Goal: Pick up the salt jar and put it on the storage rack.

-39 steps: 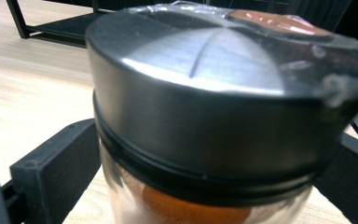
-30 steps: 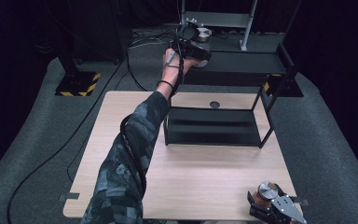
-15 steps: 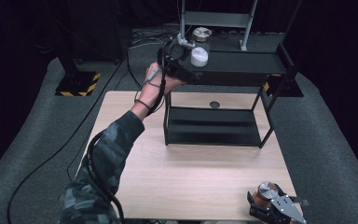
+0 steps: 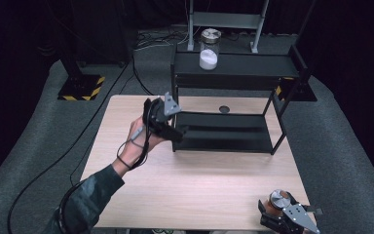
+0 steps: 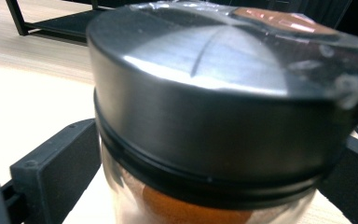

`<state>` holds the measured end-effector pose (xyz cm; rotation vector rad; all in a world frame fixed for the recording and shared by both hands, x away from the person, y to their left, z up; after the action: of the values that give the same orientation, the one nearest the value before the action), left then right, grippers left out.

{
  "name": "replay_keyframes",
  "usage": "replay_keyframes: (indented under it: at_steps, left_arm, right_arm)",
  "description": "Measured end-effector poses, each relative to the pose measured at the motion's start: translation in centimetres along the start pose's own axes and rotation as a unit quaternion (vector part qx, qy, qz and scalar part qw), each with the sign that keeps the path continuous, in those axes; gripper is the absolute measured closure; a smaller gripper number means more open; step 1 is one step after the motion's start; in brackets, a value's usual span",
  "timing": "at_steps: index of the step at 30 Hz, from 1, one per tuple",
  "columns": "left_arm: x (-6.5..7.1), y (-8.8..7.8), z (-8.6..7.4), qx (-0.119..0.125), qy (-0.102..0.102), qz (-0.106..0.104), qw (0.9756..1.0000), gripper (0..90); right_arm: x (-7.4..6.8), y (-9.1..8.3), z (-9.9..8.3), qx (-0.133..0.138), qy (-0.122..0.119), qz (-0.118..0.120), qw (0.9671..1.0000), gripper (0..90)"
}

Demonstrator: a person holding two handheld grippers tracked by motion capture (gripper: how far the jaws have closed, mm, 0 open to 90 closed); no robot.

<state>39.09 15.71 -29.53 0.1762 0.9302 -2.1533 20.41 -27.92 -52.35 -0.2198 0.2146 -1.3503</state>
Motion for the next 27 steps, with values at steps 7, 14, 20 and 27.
replay_keyframes:
  at_steps: [7,14,20,27]
  left_arm:
    - [3.4,0.7,-6.8,-0.035,-0.017,0.011,0.9992,0.0]
    - [6.3,2.0,-13.5,-0.073,-0.069,0.014,0.9948,0.0]
    - [7.7,2.8,-17.0,-0.092,-0.118,0.021,0.9885,0.0]
    - [9.0,3.2,-18.5,-0.096,-0.148,0.030,0.9838,0.0]
  right_arm:
    - [0.0,0.0,0.0,0.001,0.000,-0.001,1.0000,0.0]
    - [0.0,0.0,0.0,0.000,-0.002,-0.001,1.0000,0.0]
    - [-0.1,0.1,0.0,-0.002,-0.003,-0.003,1.0000,0.0]
    - [-0.1,0.1,0.1,-0.004,-0.004,-0.003,1.0000,0.0]
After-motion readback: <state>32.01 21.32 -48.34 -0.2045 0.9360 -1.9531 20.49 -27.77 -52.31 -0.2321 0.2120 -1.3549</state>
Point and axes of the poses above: each handheld gripper's, and its own axes: y roughly forward along the jaws, z roughly out of its top, x roughly to its right, the point moved 9 cm from there along y, roughly forward along the jaws, and after that the axes turned 7 degrees about y, right-handed, at the moved point
